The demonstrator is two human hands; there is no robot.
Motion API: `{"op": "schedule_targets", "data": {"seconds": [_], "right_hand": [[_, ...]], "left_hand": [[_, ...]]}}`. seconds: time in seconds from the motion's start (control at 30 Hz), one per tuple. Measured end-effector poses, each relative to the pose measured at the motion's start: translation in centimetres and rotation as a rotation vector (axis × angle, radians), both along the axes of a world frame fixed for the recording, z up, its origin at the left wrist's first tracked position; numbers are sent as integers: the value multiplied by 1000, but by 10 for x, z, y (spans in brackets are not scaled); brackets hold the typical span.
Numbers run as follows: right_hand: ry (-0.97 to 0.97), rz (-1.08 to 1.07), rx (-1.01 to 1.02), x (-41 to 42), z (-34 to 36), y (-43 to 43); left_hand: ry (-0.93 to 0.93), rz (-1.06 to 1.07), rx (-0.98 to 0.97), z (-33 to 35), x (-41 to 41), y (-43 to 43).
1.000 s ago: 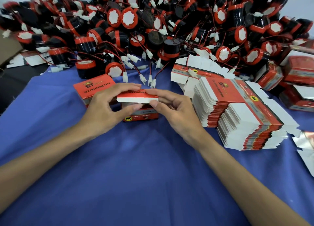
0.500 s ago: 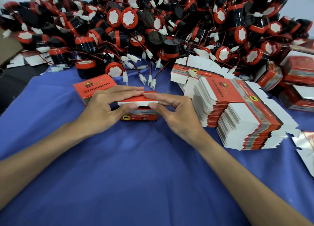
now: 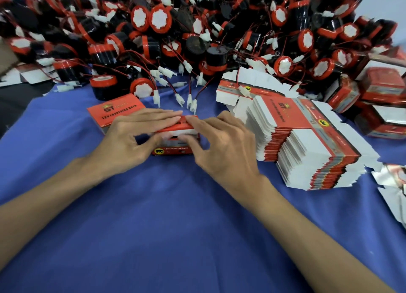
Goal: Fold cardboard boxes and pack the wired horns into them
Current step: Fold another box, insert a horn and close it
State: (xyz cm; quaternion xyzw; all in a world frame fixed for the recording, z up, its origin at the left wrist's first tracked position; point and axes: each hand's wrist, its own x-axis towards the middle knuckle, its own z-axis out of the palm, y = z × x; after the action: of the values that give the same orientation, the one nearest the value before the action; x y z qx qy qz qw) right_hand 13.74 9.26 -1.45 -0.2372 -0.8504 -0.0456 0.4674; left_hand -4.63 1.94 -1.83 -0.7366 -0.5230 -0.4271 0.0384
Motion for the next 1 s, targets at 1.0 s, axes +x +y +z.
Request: {"op": "schedule_targets", "data": {"seconds": [1.0], "right_hand": [[-116,291,-316,10,-7,26]], "left_hand": [[107,20,49,-8,-4,4]]}}
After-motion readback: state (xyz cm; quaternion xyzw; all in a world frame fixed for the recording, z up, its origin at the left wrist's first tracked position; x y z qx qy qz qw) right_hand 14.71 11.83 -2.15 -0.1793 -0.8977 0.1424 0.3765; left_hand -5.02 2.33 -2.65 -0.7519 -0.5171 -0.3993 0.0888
